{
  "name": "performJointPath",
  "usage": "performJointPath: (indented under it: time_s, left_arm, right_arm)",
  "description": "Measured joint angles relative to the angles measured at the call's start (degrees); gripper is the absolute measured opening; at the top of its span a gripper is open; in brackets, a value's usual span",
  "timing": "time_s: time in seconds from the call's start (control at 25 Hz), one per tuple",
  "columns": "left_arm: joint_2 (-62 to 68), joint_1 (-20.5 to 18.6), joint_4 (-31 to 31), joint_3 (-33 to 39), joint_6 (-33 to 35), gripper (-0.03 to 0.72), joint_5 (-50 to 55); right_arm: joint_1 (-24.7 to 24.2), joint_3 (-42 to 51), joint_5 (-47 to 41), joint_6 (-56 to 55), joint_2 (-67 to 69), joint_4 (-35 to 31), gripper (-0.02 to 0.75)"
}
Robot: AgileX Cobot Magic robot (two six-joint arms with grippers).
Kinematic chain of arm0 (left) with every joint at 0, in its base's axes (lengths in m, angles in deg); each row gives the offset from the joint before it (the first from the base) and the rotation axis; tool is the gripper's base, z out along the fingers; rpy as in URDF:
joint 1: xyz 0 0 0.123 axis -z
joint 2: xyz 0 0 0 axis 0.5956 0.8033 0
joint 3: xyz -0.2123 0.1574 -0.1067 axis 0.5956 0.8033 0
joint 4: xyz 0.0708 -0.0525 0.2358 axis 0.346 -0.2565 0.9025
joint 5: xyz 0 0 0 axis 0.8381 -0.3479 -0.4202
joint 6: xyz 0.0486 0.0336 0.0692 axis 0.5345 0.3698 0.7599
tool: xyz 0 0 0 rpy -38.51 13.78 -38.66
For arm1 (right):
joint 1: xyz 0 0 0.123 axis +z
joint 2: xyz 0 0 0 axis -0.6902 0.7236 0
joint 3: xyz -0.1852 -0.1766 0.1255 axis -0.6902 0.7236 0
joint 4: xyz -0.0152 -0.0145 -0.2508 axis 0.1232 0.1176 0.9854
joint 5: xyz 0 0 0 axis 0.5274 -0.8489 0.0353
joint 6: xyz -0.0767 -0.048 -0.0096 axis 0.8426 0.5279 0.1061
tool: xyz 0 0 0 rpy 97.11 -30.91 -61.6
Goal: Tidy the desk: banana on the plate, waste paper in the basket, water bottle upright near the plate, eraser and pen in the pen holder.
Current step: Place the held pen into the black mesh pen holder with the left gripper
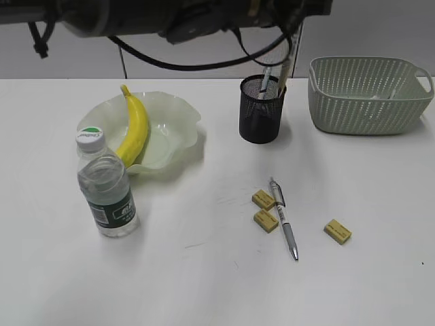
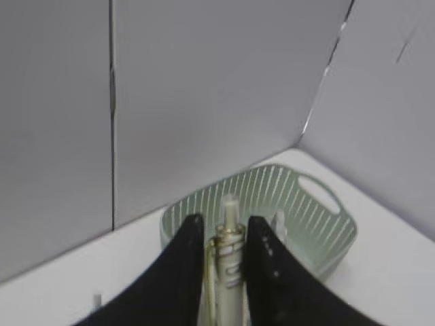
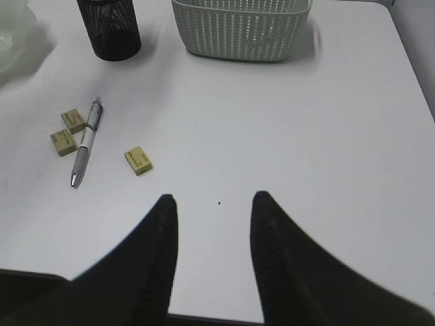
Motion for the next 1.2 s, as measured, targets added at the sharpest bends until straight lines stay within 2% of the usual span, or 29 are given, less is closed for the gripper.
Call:
performJointPath:
  time_s: [0.16, 0.32, 0.56, 0.76, 0.88, 1.0, 1.12, 1.2]
  left_arm:
    - [2.64, -5.91, 2.16, 0.00, 0.00, 0.138, -14.80]
    - [5.90, -10.33, -1.12, 0.00, 2.59, 0.136, -22.39]
    - [9.20, -11.12, -12.52, 0.00, 17.66, 0.136, -31.56]
    - [12.13, -11.12, -18.12, 0.00, 22.08, 0.140, -33.71]
    - [13.52, -11.12, -18.42, 0.00, 22.41, 0.213, -33.64]
    - [13.64, -11.12, -18.48, 0.00, 22.48, 0.356, -33.61]
    - [13.57, -11.12, -18.49, 0.00, 22.35, 0.404, -32.99]
    - [12.64, -11.00, -16.99, 0.00, 19.72, 0.413, -29.04]
  right_arm:
    - [0.00, 0.00, 0.00, 0.00, 0.00, 0.00, 0.298]
    - [0.00, 0.00, 0.00, 0.00, 0.00, 0.00, 0.298]
    - [0.00, 0.00, 0.00, 0.00, 0.00, 0.00, 0.298]
    - [0.00, 0.00, 0.00, 0.00, 0.00, 0.00, 0.298]
    - [0.00, 0.00, 0.00, 0.00, 0.00, 0.00, 0.298]
    - [0.00, 0.00, 0.00, 0.00, 0.00, 0.00, 0.298]
    - [0.00, 0.00, 0.00, 0.00, 0.00, 0.00, 0.298]
    - [0.00, 0.00, 0.00, 0.00, 0.00, 0.00, 0.298]
